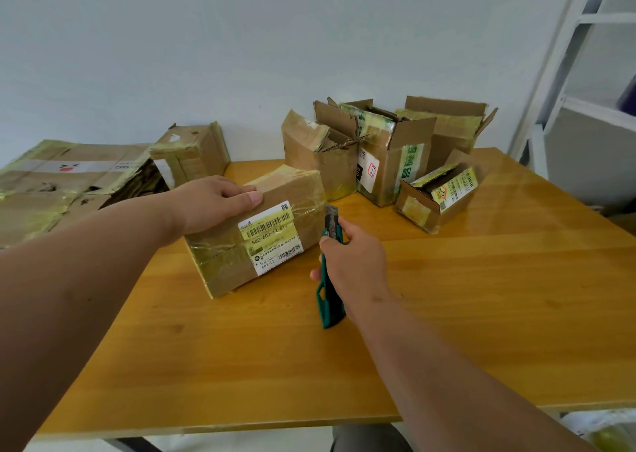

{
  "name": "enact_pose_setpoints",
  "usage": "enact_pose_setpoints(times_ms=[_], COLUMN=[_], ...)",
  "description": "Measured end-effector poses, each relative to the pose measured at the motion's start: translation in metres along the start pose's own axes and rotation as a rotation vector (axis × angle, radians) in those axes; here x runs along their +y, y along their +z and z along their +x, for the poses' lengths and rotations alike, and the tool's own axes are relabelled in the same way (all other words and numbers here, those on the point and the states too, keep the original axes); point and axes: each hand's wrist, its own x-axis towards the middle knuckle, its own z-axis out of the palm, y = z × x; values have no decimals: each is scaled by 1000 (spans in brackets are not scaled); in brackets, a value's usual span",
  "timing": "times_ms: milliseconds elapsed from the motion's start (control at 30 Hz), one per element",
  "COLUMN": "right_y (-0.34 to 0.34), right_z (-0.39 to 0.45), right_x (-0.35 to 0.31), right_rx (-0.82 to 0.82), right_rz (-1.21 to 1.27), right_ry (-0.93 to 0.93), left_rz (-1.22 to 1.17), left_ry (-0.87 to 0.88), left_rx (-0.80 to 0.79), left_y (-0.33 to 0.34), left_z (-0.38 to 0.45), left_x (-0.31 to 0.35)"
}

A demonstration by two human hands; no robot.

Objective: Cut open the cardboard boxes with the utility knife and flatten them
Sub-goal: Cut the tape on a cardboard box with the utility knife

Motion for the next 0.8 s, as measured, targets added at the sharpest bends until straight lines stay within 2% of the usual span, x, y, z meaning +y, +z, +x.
enact_pose_setpoints(times_ms=[300,567,633,733,800], right_y=[11,30,33,47,52], right_z=[-10,-27,-32,-48,-51], right_x=[-5,-1,-1,-4,-6], right_rx=[15,-54,-109,-287,-307], right_rz=[42,104,57,-83,-55], right_ry=[-38,-13,-24,-66,-66], left_rz=[38,30,29,93,96], left_ry=[0,6,8,31,27], left_rx=[1,14,11,-8,-4], left_y=[2,5,6,8,8], left_z=[1,-3,-4,-5,-8], left_x=[3,8,10,16,15])
